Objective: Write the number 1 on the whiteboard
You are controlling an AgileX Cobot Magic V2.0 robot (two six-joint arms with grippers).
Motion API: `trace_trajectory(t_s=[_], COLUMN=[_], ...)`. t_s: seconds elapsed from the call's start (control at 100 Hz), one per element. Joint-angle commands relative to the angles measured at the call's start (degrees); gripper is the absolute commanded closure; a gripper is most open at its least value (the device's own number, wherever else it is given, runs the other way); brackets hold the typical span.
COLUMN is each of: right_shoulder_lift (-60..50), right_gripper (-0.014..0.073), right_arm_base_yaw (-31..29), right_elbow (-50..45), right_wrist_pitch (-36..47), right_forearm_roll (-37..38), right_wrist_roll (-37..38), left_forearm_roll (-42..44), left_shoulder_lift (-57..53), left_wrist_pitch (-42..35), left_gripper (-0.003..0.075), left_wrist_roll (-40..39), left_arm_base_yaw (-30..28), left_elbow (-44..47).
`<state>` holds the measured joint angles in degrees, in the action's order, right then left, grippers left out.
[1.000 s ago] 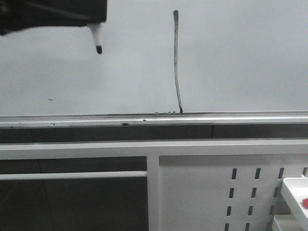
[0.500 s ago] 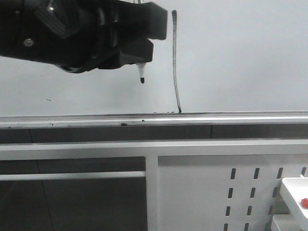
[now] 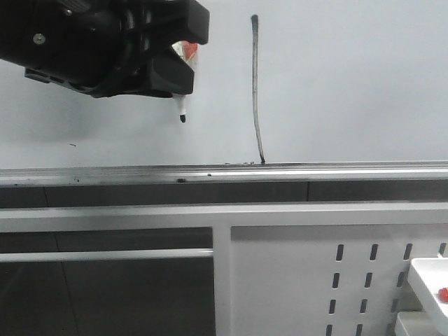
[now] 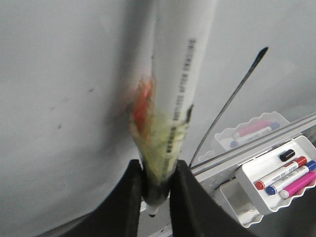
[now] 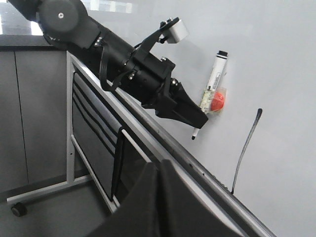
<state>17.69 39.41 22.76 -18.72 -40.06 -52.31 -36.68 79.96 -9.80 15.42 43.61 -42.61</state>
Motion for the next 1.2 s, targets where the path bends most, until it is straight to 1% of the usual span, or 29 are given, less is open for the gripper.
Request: trace_trajectory(t_s=[0.0,0.16,0.48,0.78,0.96,1.19], right_shoulder_lift=[0.35,0.35,0.35,0.35,0.35,0.35], right_gripper=[0.0643,0.0643,0.0643,0.0643,0.0643,0.0643], right_arm_base_yaw=[-0.38,-0.38,-0.38,-0.38,-0.38,-0.38], right_elbow=[1.32,1.32,1.32,1.32,1.32,1.32], right_wrist_pitch=[3.68,3.68,3.68,3.68,3.68,3.68], right_forearm_roll=[-1.09,-1.21,-1.98,-2.89,-3.12,-3.48], right_wrist_roll=[0.00,0.00,0.00,0.00,0.00,0.00], left_forearm_roll=[-0.78,-0.78,-0.78,-0.67,1.94,2.04], left_shoulder_lift=[-1.51,-1.51,-1.51,-1.51,-0.52,-0.16], left_wrist_pitch=[-4.52,-4.66,-9.75,-11.70,-15.00,-15.09], left_gripper=[0.0740,0.0740,0.0740,0.0740,0.0740,0.0740], left_wrist_roll=[-0.69,-0.69,-0.69,-0.69,-0.69,-0.69], left_arm_base_yaw=[-0.80,-0.80,-0.80,-0.80,-0.80,-0.80], left_elbow=[-2.20,-2.20,-2.20,-2.20,-2.20,-2.20])
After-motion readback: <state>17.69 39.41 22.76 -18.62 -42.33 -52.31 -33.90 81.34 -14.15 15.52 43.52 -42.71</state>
